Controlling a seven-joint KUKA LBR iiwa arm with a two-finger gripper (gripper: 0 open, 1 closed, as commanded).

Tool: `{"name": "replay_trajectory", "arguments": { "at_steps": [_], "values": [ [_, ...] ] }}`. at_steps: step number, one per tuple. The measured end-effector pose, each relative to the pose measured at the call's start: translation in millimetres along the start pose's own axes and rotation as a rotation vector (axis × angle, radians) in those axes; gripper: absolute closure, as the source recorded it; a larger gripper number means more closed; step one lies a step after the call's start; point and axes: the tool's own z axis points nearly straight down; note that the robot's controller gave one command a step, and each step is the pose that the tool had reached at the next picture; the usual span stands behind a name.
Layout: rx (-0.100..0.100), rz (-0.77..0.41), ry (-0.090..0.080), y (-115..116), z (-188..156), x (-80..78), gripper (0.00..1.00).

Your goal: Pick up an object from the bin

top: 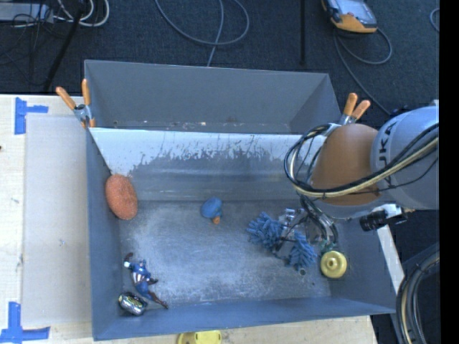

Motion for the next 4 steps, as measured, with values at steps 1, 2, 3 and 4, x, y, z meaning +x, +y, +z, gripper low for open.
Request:
{"name": "replay_trajectory", "arguments": {
  "at_steps": [1,2,3,4],
  "values": [
    [0.000,0.000,0.003,0,-18,1.3,1.00],
    [0.000,0.000,-0.004,0,-33,-0.6,1.00],
    [0.000,0.000,0.000,0,-47,0.6,1.00],
    [0.000,0.000,0.000,-1,-67,1.3,1.00]
  ]
}}
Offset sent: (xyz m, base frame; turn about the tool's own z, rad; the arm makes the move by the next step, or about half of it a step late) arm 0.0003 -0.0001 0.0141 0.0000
